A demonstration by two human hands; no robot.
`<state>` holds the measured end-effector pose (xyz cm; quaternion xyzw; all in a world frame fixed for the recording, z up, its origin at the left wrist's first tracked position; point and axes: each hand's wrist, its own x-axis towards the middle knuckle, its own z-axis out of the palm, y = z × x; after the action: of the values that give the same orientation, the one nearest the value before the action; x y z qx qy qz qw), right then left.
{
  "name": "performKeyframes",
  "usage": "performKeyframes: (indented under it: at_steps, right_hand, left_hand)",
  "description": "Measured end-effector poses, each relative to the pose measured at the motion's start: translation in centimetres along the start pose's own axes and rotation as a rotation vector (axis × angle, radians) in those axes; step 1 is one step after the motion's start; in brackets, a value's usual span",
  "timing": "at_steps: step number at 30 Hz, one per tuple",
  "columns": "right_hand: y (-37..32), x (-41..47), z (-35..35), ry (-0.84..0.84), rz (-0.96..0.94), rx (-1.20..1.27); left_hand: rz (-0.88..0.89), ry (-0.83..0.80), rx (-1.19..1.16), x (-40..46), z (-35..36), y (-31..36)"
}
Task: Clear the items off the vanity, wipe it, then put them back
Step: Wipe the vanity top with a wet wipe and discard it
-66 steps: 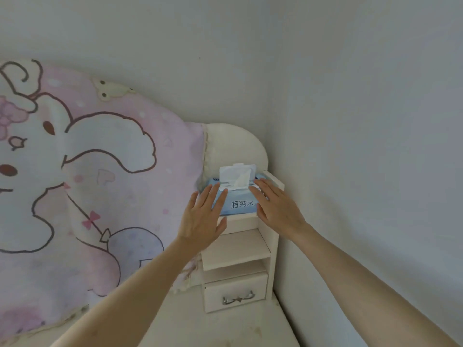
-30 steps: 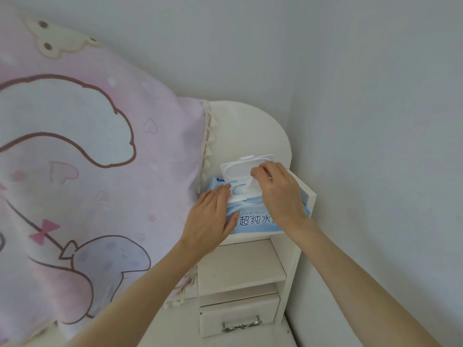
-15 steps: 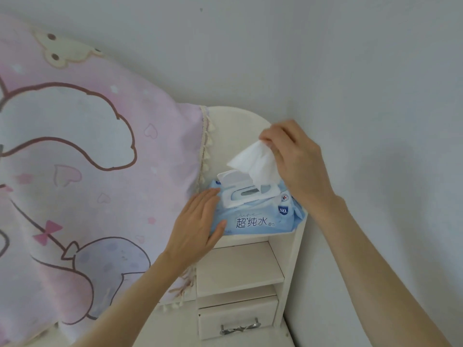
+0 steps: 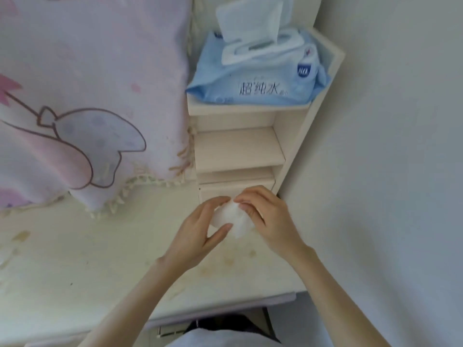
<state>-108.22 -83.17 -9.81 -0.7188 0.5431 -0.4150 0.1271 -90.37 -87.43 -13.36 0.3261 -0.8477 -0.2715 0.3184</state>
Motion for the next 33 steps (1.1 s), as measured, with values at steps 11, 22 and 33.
performKeyframes:
  at_steps: [11,22,33]
  right_hand:
    - [3.3,-5.3,2.4,-0.007,0.581,0.248]
    - [4.5,-5.4,3.6,-0.070,0.854,0.529]
    - [6.2,-4.5,2.9,-0.122,0.803,0.389]
  left_hand:
    - [-0.186,0.059,-0.120,-1.6,4.8,-1.5]
    - [-0.275,-0.058,-0.211,-0.4,4.7,-2.7]
    - [-0.263,0.013,-0.065,0.6,5.0,-4.5]
